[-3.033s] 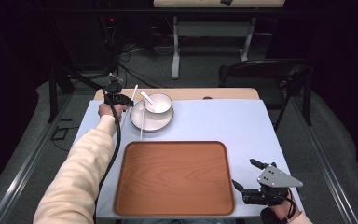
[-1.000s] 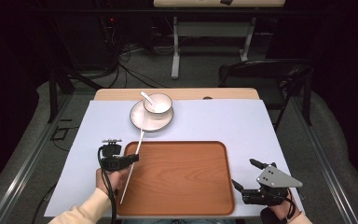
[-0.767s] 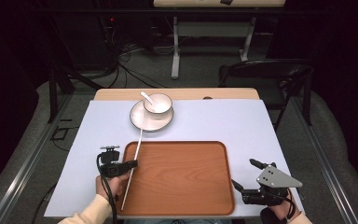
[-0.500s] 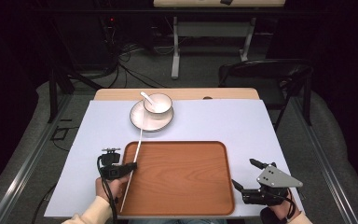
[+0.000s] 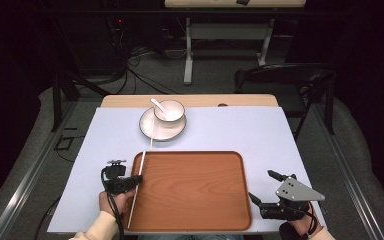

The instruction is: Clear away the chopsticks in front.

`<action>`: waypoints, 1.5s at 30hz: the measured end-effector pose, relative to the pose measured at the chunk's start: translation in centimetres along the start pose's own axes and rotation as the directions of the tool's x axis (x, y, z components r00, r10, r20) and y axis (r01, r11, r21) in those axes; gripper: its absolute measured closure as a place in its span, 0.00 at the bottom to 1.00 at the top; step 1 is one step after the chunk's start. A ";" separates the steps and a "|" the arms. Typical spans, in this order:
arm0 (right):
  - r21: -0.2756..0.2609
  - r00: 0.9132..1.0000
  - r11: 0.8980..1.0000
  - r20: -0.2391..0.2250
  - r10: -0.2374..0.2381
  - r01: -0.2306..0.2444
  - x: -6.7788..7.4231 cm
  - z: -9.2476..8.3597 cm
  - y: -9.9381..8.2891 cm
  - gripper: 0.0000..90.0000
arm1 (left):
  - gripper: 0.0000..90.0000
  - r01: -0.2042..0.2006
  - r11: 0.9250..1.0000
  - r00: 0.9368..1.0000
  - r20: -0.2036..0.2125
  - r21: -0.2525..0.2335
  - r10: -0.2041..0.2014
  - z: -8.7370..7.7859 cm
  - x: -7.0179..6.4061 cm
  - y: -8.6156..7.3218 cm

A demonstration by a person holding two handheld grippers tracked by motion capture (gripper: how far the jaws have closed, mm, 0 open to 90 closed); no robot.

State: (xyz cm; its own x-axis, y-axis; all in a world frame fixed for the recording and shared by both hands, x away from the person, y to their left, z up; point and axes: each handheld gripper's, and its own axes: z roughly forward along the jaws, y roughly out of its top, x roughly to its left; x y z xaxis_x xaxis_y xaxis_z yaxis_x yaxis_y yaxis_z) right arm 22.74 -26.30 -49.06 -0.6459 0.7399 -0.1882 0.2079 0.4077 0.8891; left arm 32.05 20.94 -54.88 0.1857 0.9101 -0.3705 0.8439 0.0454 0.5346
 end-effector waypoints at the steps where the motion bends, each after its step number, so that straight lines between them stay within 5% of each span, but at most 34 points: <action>1: 0.002 1.000 1.000 0.000 -0.001 0.001 0.0 0.0 0.0 0.14 | 0.91 -0.011 1.000 1.000 -0.008 -0.001 0.011 0.0 0.0 0.0; 9: 0.003 1.000 1.000 -0.001 -0.002 0.002 0.1 0.0 0.0 0.14 | 0.89 -0.052 0.999 0.998 -0.026 0.009 0.052 -0.1 -0.1 0.0; 19: 0.003 1.000 1.000 -0.003 -0.002 0.002 0.1 0.0 0.0 0.15 | 0.80 -0.065 0.998 0.998 0.007 0.007 0.065 0.0 -0.3 0.2; 22: 0.003 1.000 1.000 -0.002 -0.002 0.002 0.0 0.1 0.0 0.15 | 0.70 -0.063 0.998 0.997 0.042 -0.018 0.064 -0.3 -0.3 0.4; 23: 0.001 1.000 1.000 -0.002 -0.002 0.002 0.0 0.1 0.0 0.15 | 0.57 -0.065 0.997 0.997 0.046 -0.029 0.066 -0.3 -0.4 0.6; 29: 0.002 1.000 1.000 -0.004 -0.002 0.002 0.1 0.0 0.0 0.15 | 0.29 -0.126 0.990 0.992 0.020 -0.060 0.127 -1.2 -0.5 1.6; 36: 0.001 1.000 1.000 -0.003 0.003 -0.003 0.0 0.1 0.0 0.14 | 0.16 -0.191 0.980 0.982 -0.001 -0.055 0.191 -1.6 -0.1 4.2; 45: 0.003 1.000 1.000 0.001 0.005 -0.005 0.0 0.1 0.0 0.13 | 0.09 -0.255 0.965 0.966 -0.041 -0.055 0.253 -2.1 -0.2 9.4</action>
State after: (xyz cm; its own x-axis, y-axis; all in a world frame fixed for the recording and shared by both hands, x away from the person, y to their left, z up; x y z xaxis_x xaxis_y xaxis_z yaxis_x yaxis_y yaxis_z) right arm 22.82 -26.28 -49.14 -0.6440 0.7425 -0.1843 0.2135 0.4059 0.8886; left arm 38.88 22.07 -48.23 0.3724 0.9082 -0.1912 0.7397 -0.1661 0.6521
